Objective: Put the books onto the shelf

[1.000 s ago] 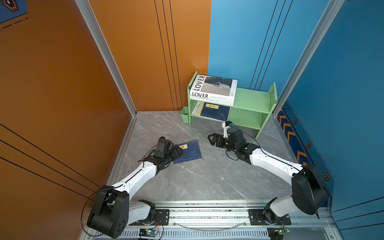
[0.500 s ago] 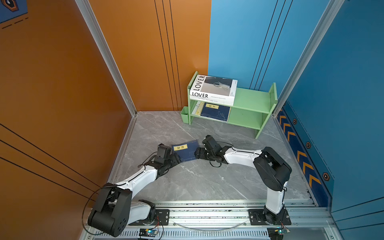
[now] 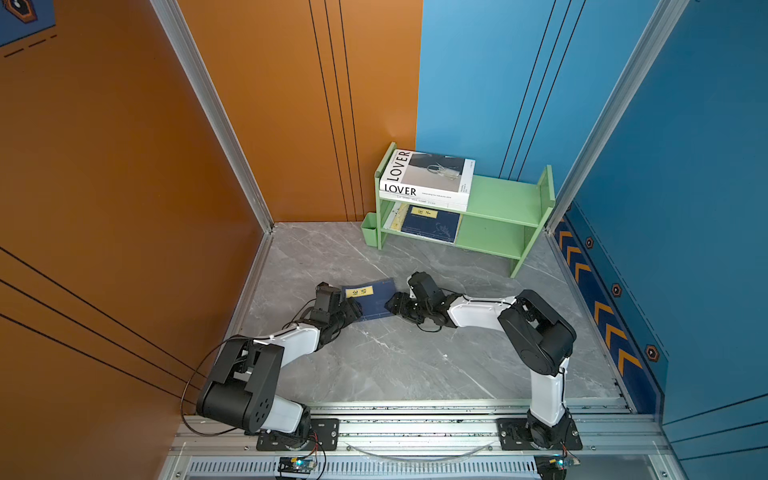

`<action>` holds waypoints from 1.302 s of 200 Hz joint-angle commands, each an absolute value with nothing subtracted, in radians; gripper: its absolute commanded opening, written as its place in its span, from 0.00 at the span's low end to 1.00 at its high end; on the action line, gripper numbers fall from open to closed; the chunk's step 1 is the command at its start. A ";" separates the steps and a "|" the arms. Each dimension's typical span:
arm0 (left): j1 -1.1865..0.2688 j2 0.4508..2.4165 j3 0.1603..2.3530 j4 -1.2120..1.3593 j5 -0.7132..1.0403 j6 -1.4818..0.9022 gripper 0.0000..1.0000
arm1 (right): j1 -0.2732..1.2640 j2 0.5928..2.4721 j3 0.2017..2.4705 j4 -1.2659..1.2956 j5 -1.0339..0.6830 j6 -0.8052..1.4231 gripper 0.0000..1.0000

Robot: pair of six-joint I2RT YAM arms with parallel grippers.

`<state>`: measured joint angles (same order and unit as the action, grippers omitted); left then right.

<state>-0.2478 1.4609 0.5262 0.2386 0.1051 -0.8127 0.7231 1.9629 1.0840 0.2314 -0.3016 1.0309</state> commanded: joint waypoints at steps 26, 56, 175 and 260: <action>-0.244 1.483 0.490 0.300 0.259 -0.861 0.74 | 0.709 1.973 0.999 0.686 -0.461 1.279 0.63; -0.232 1.445 0.477 0.343 0.304 -0.879 0.74 | 0.709 1.947 1.011 0.714 -0.468 1.301 0.61; -0.178 1.367 0.570 0.222 0.326 -0.781 0.77 | 0.709 1.924 1.132 0.357 -0.287 1.173 0.60; -0.186 1.660 0.896 0.120 0.242 -0.624 0.79 | 0.772 1.888 1.068 0.258 -0.129 1.283 0.79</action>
